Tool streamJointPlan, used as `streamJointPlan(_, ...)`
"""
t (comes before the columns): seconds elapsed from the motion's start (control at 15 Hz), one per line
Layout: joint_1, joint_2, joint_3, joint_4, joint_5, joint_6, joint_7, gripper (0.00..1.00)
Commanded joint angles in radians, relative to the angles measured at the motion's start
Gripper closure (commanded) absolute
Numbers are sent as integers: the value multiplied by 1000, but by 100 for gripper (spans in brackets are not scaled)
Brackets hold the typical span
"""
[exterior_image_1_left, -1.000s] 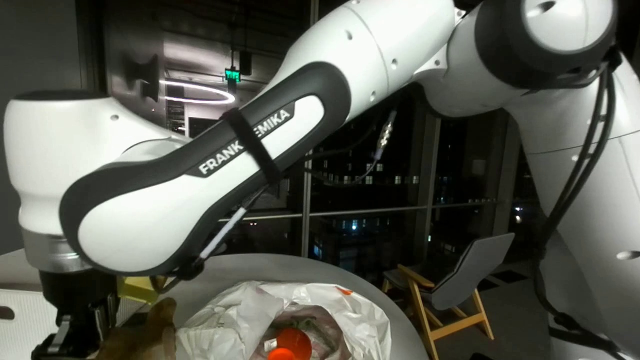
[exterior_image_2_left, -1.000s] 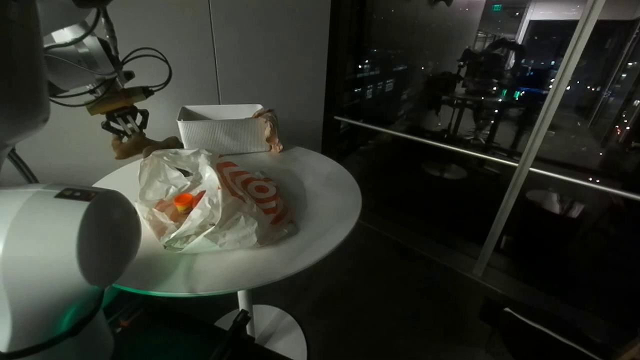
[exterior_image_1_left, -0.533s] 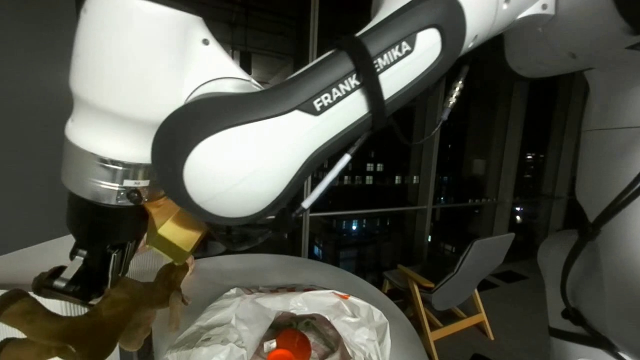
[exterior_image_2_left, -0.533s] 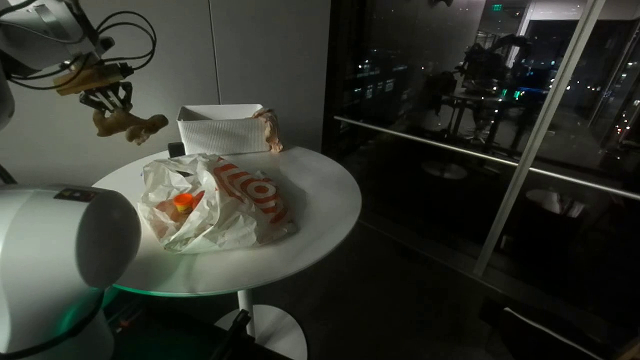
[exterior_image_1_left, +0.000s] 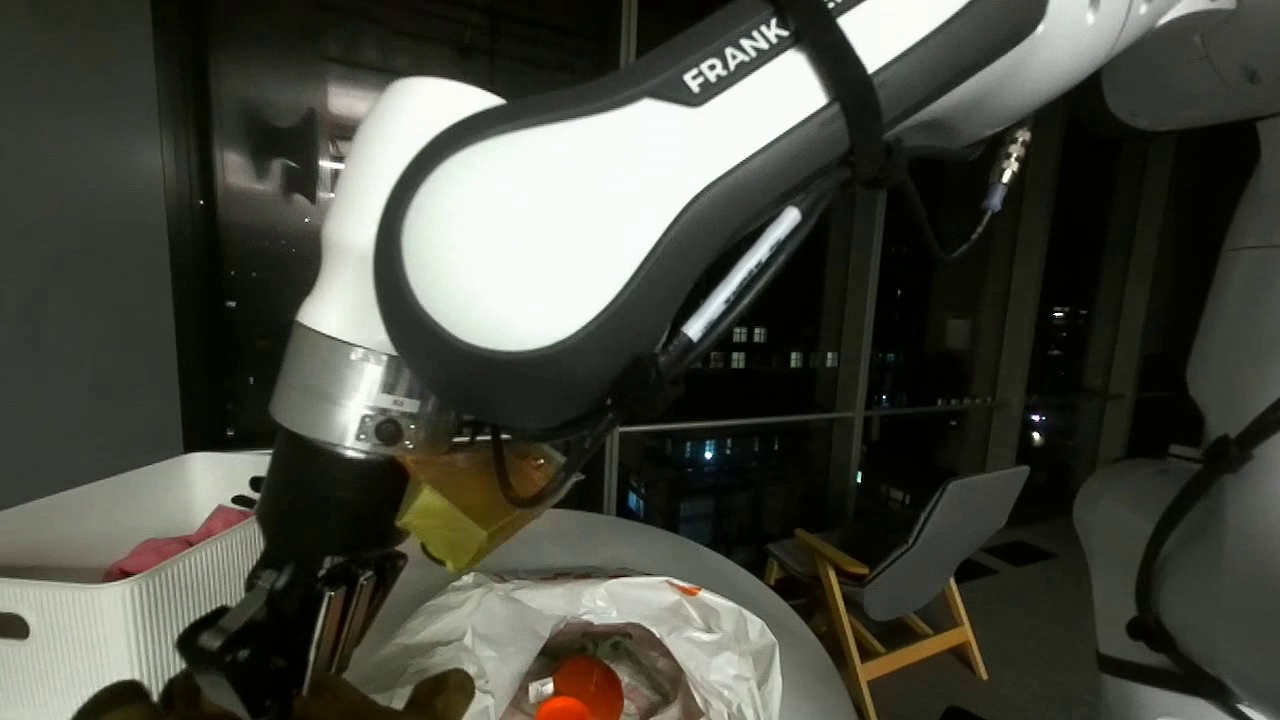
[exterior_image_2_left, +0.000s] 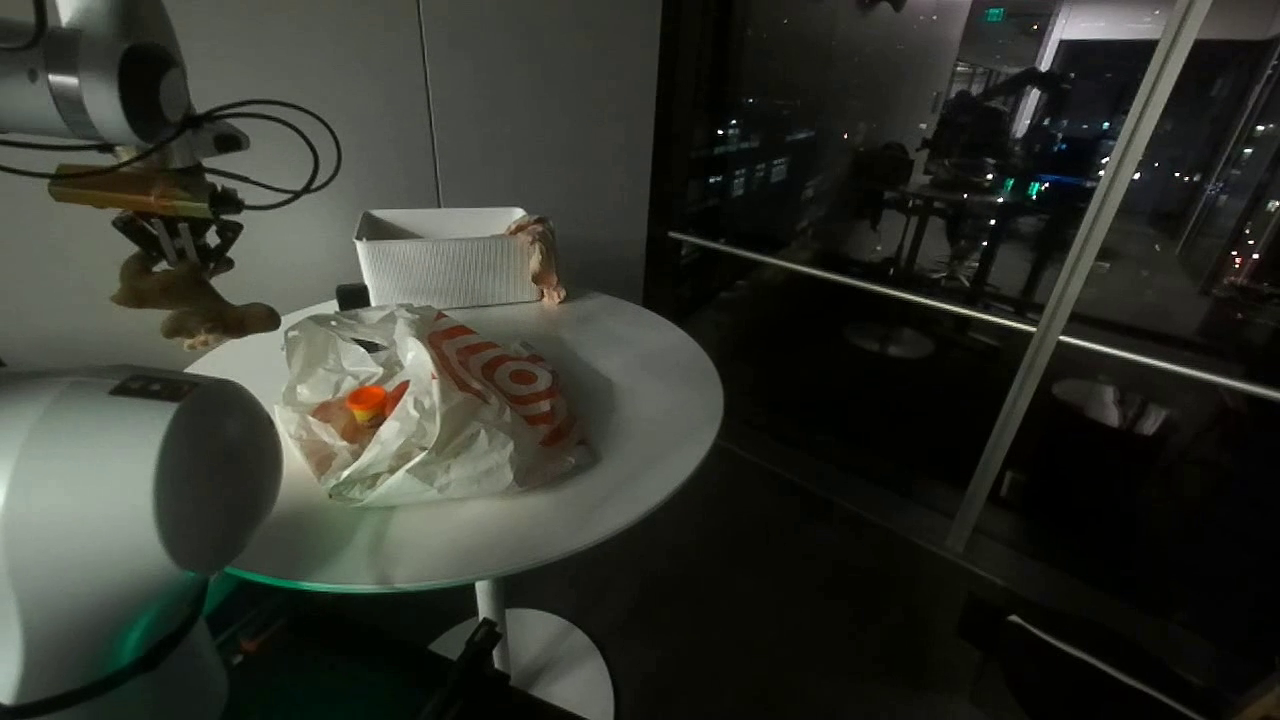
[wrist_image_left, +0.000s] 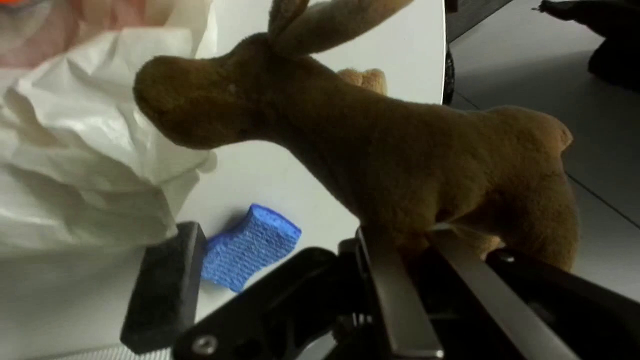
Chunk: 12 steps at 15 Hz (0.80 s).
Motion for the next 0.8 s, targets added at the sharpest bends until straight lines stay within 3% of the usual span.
streamJointPlan(0.0,-84,-88,-4,-84,106,-19,30,91)
streamJointPlan(0.33,-201,-57,-32,-100,89,-44,152,91)
streamJointPlan(0.73,-284,13,-67,-125,102,-35,239,92)
